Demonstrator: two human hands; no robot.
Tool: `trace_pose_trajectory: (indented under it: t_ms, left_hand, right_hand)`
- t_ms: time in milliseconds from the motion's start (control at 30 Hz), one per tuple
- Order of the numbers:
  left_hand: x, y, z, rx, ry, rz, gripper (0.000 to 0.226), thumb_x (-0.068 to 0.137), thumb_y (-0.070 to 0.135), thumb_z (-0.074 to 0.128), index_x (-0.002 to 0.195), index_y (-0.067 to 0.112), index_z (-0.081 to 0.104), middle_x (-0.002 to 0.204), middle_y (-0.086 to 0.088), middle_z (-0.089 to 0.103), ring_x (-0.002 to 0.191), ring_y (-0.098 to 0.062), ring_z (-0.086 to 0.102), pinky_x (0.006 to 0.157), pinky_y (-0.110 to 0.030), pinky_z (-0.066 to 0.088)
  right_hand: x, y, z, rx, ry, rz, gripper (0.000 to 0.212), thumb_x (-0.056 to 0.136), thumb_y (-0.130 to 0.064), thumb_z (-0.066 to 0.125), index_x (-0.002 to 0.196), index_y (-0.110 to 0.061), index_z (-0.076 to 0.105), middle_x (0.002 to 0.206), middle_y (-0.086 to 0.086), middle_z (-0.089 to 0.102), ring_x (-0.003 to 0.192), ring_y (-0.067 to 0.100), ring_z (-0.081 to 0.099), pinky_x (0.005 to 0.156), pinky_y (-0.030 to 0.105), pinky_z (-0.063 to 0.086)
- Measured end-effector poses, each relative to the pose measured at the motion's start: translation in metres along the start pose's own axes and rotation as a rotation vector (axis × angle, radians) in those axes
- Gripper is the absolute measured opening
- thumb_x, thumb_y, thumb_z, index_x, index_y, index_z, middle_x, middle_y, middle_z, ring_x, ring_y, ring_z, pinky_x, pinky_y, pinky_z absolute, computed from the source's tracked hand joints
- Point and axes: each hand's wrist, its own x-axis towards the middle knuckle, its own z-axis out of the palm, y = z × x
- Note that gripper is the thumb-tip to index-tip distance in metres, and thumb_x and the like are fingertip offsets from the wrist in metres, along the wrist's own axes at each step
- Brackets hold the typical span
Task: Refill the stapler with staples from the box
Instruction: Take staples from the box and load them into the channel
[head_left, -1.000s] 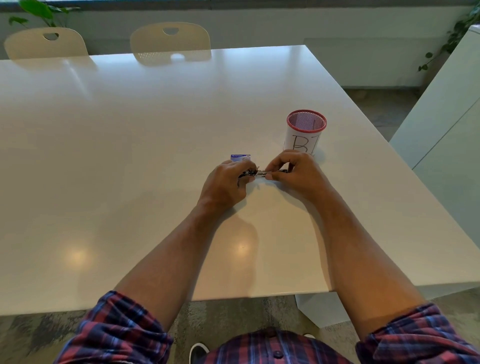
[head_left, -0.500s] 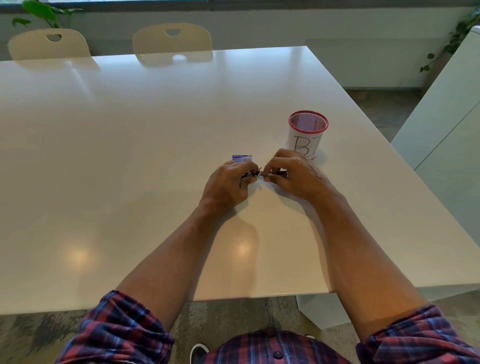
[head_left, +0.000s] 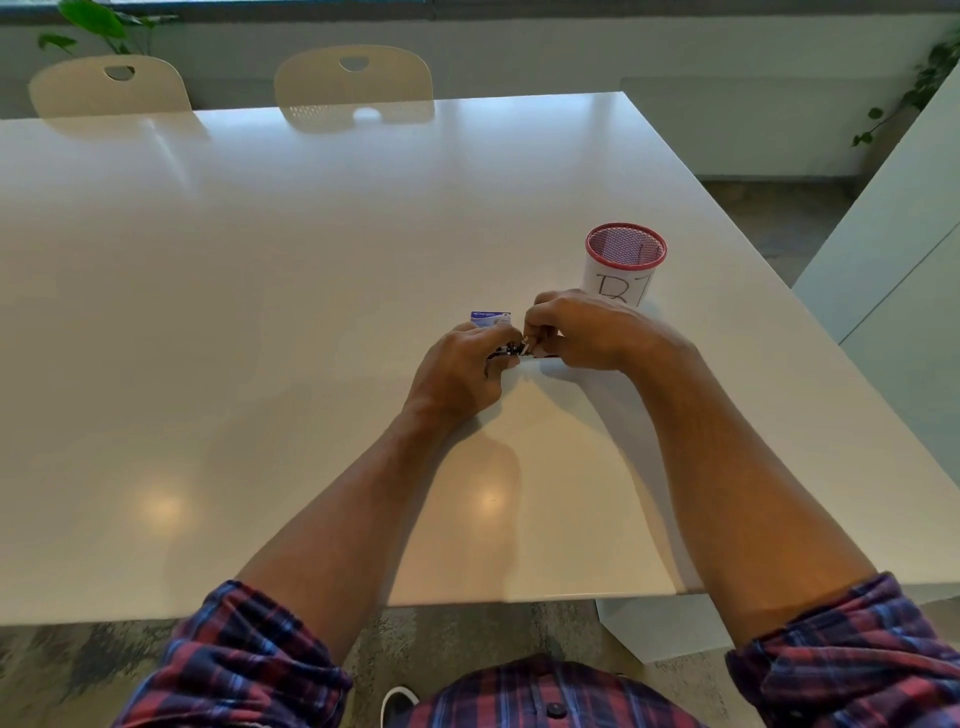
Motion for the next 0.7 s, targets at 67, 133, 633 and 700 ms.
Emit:
trace_pose_trajectory:
  t_ms: [67, 133, 633, 700]
  left_hand:
    - [0.000, -0.001, 0.000, -0.001, 0.002, -0.011, 0.022, 0.085, 0.006, 0.072, 0.106, 0.012, 0.072, 0.094, -0.008, 0.075, 0.084, -0.028, 0.064, 0.069, -0.033, 0.052]
    - [0.000, -0.001, 0.000, 0.002, 0.015, -0.021, 0.022, 0.085, 0.006, 0.073, 0.106, 0.013, 0.072, 0.092, -0.009, 0.075, 0.083, -0.029, 0.064, 0.068, -0.035, 0.053]
    - [0.001, 0.006, -0.002, 0.146, 0.061, 0.114, 0.028, 0.085, 0.011, 0.057, 0.110, 0.014, 0.069, 0.106, -0.007, 0.071, 0.078, -0.036, 0.066, 0.062, -0.038, 0.053]
    - [0.001, 0.006, -0.002, 0.145, 0.066, 0.119, 0.022, 0.087, 0.009, 0.056, 0.104, 0.013, 0.070, 0.103, -0.008, 0.071, 0.077, -0.036, 0.065, 0.059, -0.039, 0.054]
  right_hand:
    - [0.001, 0.001, 0.000, -0.004, 0.006, -0.012, 0.008, 0.095, -0.011, 0.068, 0.103, -0.014, 0.070, 0.103, 0.001, 0.065, 0.090, 0.018, 0.061, 0.080, 0.035, 0.053]
    - [-0.001, 0.004, 0.002, 0.046, 0.054, -0.015, 0.010, 0.096, -0.011, 0.068, 0.103, -0.015, 0.071, 0.102, 0.000, 0.067, 0.089, 0.016, 0.062, 0.080, 0.035, 0.055]
    - [-0.020, 0.024, 0.016, 0.431, 0.201, 0.104, 0.028, 0.088, -0.011, 0.076, 0.112, -0.024, 0.077, 0.098, -0.011, 0.075, 0.091, 0.005, 0.066, 0.081, 0.020, 0.050]
    - [-0.021, 0.022, 0.015, 0.445, 0.258, 0.115, 0.026, 0.087, -0.006, 0.076, 0.109, -0.019, 0.077, 0.098, -0.008, 0.075, 0.089, 0.000, 0.065, 0.077, 0.011, 0.047]
